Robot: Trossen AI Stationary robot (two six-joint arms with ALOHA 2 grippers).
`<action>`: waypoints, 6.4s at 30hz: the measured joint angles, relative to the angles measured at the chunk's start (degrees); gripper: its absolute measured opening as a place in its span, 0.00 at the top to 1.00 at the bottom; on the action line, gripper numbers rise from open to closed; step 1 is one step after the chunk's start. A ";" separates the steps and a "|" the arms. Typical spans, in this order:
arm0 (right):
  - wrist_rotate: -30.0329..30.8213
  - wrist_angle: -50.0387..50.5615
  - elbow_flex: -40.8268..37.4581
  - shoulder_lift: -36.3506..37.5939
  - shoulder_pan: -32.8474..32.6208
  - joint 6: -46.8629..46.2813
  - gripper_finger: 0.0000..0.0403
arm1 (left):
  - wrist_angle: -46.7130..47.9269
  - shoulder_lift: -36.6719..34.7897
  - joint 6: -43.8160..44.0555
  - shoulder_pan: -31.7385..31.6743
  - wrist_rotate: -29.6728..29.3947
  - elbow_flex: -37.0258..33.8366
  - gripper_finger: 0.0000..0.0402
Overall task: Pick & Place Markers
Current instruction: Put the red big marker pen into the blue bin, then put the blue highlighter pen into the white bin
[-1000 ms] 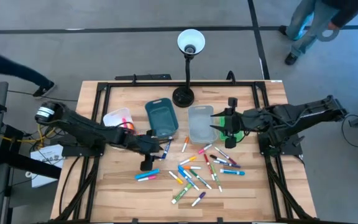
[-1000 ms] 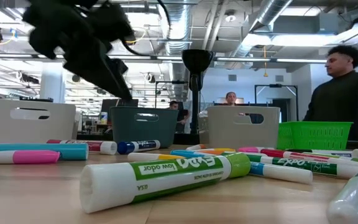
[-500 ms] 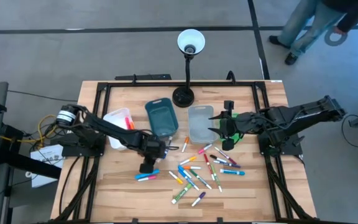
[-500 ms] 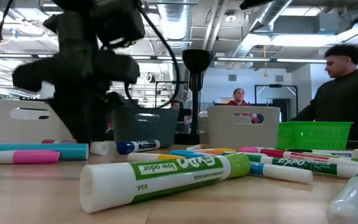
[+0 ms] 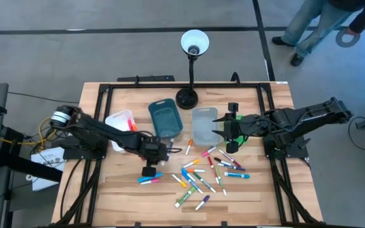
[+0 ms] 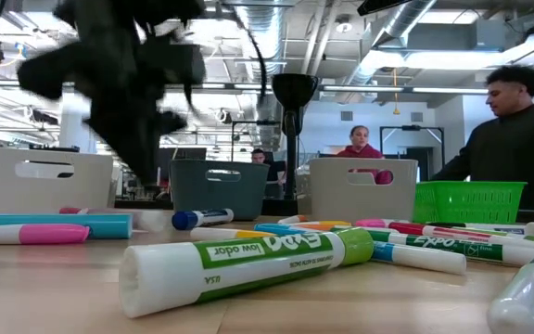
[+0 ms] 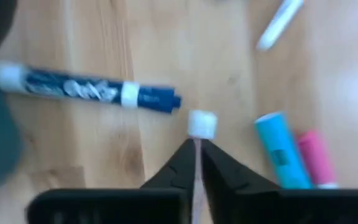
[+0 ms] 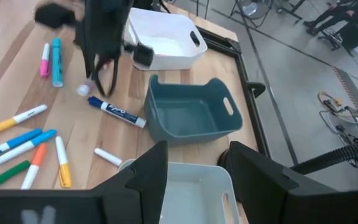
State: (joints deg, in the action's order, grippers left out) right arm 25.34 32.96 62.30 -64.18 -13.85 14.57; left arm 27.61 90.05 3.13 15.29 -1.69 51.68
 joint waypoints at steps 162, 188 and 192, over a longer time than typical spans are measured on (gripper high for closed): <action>-5.95 -8.22 -10.25 0.02 0.00 -15.63 0.62 | -5.50 -10.88 -3.30 -3.47 -10.60 3.87 0.70; -5.83 -18.86 -10.19 -11.66 -0.40 -14.78 0.62 | 1.06 0.30 35.99 19.47 -11.95 2.36 0.70; -5.68 -19.90 -9.09 -15.07 0.40 -11.55 0.62 | 0.63 0.30 41.00 19.51 -11.54 -2.99 0.70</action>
State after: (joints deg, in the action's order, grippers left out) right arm 19.66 13.05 53.21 -79.25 -13.44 3.02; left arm 28.24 90.35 44.13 34.81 -13.23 48.69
